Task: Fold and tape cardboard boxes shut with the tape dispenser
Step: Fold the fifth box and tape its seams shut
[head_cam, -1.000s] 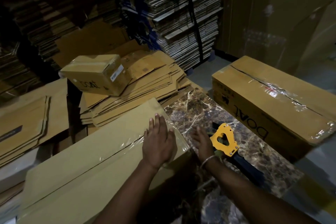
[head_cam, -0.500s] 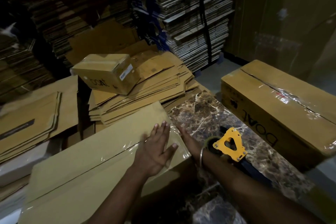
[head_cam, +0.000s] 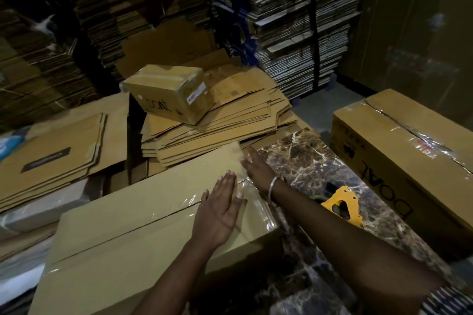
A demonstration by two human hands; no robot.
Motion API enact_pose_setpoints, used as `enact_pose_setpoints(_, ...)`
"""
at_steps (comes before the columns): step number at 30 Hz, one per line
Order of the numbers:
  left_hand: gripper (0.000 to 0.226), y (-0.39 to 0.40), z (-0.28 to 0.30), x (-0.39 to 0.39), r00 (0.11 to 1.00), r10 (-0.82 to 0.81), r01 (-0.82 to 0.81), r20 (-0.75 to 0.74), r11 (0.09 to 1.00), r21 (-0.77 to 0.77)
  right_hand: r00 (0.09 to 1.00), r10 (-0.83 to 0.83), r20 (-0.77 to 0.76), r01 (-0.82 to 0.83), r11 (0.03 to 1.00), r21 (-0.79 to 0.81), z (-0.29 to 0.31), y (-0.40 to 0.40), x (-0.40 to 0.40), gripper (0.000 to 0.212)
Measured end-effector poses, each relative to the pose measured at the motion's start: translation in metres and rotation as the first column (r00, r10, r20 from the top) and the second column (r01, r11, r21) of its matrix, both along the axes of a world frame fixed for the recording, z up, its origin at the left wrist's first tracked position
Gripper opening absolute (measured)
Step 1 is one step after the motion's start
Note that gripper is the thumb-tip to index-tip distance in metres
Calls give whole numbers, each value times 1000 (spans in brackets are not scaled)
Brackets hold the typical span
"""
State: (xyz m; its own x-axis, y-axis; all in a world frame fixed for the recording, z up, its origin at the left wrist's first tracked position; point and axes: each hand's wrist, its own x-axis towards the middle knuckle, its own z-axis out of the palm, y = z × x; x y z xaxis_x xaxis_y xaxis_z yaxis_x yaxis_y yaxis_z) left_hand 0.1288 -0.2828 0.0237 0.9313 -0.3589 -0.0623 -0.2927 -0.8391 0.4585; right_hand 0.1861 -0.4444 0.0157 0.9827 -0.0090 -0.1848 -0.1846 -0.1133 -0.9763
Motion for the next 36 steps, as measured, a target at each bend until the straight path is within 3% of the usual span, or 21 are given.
enact_pose_setpoints(4,64,1,-3,4,997,75,-72,8,979,-190,988,156,-7,-153,960,-234,-7,11,5,71)
enact_pose_setpoints(8,50,-8,8,21,962,251,-208,104,926,-314,993,112,-27,-115,975,-189,-9,10,6,69)
enact_pose_setpoints(12,38,-20,18,57,959,105,-42,264,972,-232,997,48,-56,-56,987,-151,-7,13,5,70)
enact_pose_setpoints(16,42,-36,20,98,979,26,-21,201,999,-24,997,53,-49,-62,979,-196,-5,12,3,68)
enact_pose_setpoints(24,58,-39,25,139,985,-66,28,159,973,230,996,66,-56,-77,971,-227,-6,10,4,65)
enact_pose_setpoints(27,40,-41,27,149,975,-92,36,202,964,263,996,69,-50,-79,969,-235,-8,11,5,65)
enact_pose_setpoints(31,28,-56,35,159,989,-21,-17,149,969,246,995,53,-82,-67,980,-188,-11,12,8,65)
enact_pose_setpoints(36,28,-73,44,178,963,270,-270,24,951,151,993,58,-99,-73,984,-161,-13,15,10,65)
